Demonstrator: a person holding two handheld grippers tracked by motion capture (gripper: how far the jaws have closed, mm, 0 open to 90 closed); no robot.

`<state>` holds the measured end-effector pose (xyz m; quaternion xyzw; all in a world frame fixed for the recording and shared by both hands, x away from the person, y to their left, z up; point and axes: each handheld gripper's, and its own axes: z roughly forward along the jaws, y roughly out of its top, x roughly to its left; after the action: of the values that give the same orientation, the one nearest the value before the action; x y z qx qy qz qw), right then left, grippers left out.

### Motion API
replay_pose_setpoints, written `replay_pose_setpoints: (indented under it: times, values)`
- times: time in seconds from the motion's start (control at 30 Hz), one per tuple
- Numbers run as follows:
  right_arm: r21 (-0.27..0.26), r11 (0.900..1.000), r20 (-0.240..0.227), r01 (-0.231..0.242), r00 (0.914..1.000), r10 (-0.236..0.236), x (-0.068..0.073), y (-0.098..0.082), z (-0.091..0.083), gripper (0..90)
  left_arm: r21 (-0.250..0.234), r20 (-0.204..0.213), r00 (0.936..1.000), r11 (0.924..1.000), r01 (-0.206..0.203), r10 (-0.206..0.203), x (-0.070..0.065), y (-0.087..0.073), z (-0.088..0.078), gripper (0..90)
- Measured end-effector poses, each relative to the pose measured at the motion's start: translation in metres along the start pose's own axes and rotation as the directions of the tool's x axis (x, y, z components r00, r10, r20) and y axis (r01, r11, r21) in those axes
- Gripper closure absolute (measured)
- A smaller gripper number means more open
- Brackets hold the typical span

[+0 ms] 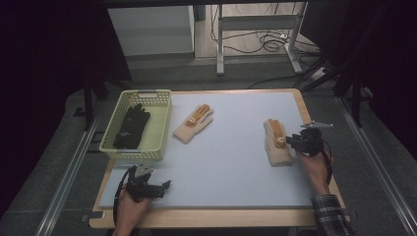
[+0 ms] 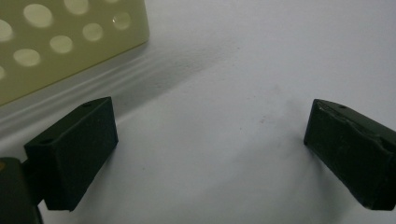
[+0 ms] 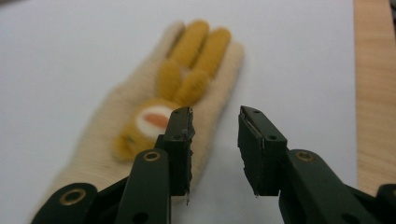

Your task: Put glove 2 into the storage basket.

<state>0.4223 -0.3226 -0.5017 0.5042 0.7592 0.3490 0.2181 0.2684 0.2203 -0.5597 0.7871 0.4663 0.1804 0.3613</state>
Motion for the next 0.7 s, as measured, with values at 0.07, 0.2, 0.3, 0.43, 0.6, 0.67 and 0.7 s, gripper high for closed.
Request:
replay_pose_setpoints:
  times: [0.07, 0.2, 0.3, 0.43, 0.6, 0.67, 0.7]
  values:
    - [0.016, 1.000, -0.005, -0.012, 0.9999, 0.012, -0.001, -0.005, 0.009, 64.3, 0.000, 0.000, 1.0000, 1.0000, 0.000, 0.000, 0.000, 0.000, 0.000, 3.1]
    - [0.018, 1.000, -0.015, -0.022, 0.9996, 0.022, 0.000, -0.010, 0.017, 72.6, 0.000, 0.000, 1.0000, 1.0000, 0.000, 0.000, 0.000, 0.000, 0.000, 3.2]
    - [0.017, 0.999, -0.051, -0.036, 0.9980, 0.037, 0.002, -0.011, 0.018, 85.9, 0.000, 0.000, 1.0000, 1.0000, 0.000, 0.000, 0.000, 0.000, 0.000, 3.1]
    - [0.028, 0.999, -0.023, -0.017, 0.9996, 0.018, 0.007, -0.009, 0.017, 87.9, 0.000, 0.000, 1.0000, 1.0000, 0.000, 0.000, 0.000, 0.000, 0.000, 3.2]
    - [0.005, 1.000, -0.040, -0.020, 0.9990, 0.020, 0.012, 0.000, 0.001, 87.8, 0.000, 0.000, 1.0000, 1.0000, 0.000, 0.000, 0.000, 0.000, 0.000, 3.1]
    - [-0.005, 1.000, -0.048, -0.011, 0.9988, 0.011, 0.017, 0.005, -0.006, 87.7, 0.000, 0.000, 1.0000, 1.0000, 0.000, 0.000, 0.000, 0.000, 0.000, 3.1]
    - [-0.007, 1.000, -0.054, -0.008, 0.9985, 0.008, 0.019, 0.008, -0.009, 87.7, 0.000, 0.000, 1.0000, 1.0000, 0.000, 0.000, 0.000, 0.000, 0.000, 3.1]
